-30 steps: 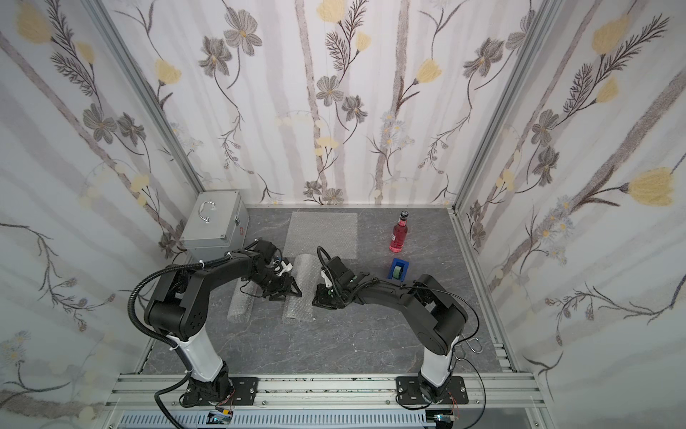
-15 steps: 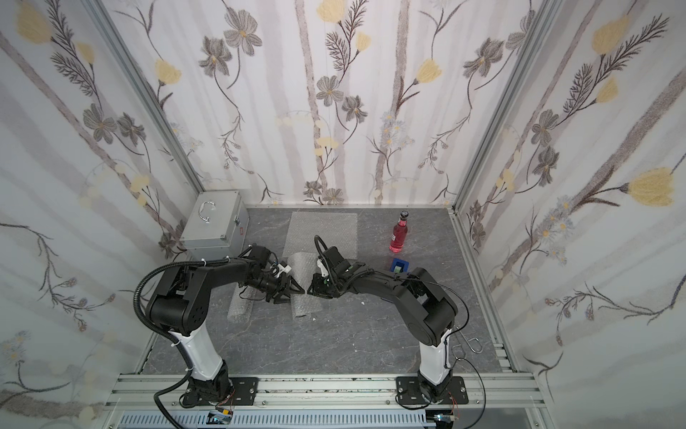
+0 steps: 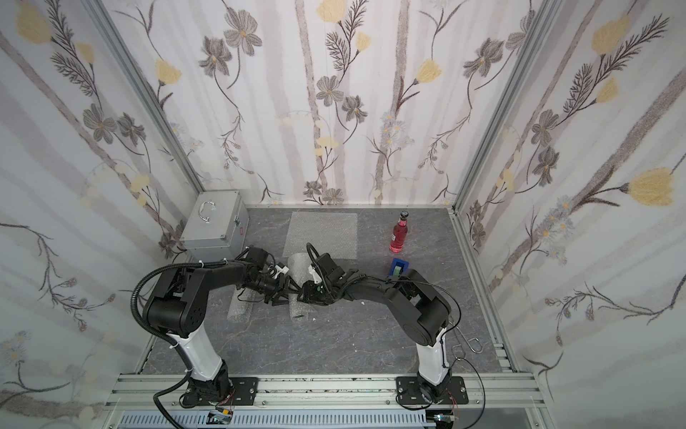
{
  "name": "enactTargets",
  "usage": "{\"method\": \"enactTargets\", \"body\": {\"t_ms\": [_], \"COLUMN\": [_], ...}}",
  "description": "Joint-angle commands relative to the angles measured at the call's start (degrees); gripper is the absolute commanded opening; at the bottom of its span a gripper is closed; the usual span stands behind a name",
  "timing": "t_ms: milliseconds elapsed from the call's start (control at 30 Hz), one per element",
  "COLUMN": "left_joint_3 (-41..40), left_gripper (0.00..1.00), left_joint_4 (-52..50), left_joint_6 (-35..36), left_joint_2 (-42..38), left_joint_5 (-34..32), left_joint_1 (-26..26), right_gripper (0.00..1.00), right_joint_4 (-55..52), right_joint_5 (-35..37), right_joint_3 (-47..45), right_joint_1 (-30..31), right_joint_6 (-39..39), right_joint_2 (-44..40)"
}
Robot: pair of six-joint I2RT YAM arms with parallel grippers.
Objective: Wrap wine bottles in bubble wrap
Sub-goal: Wrap the wine bottle in bubble wrap.
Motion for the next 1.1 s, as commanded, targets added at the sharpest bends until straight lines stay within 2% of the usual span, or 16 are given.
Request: {"method": "enactTargets", "body": {"t_ms": [0, 167, 300, 433, 533, 667, 833, 1067], "left_joint_3": [-0.5, 0.1, 1.5, 3.3, 4.0, 3.3, 2.7, 1.0], "left_gripper": [0.66, 0.63, 0.68, 0.68, 0.63, 0.55, 0.52, 0.52], "left_joint_4": [-1.8, -3.9, -5.7, -7.4, -9.4, -10.2, -10.1, -7.7], "left_joint_6": [-1.0, 1.4, 3.2, 4.6, 6.2, 7.6, 7.8, 6.5], "left_joint_2": [-1.2, -2.1, -2.1, -0.8, 0.3, 0.4, 0.2, -0.6], "left_joint_5": [-9.6, -13.2, -15.1, -17.1, -21.0, -25.4, -25.4, -20.7], "left_joint_1": [0.4, 0.5, 0.5, 0.0, -0.6, -0.6, 0.0, 2.1], "right_gripper": [0.51, 0.5, 0.49, 0.47, 0.5, 0.58, 0.61, 0.56], "right_joint_4": [0.4, 0.3, -0.6, -1.7, -3.8, -5.1, -1.5, 7.1], "right_joint_5": [-3.1, -2.8, -2.3, -2.4, -1.6, -0.1, -0.1, -4.6], "right_joint_3": [1.2, 1.1, 1.9, 3.9, 4.7, 2.3, -3.6, -3.0], "right_joint_1": [0.8, 0.7, 0.8, 1.2, 1.1, -0.2, -3.5, -5.1], "right_joint_6": [-0.6, -0.8, -1.1, -1.6, -2.5, -2.9, -0.7, 3.9], "right_joint_2": [2.0, 2.8, 2.2, 2.0, 0.3, -4.8, -9.0, -2.6]}}
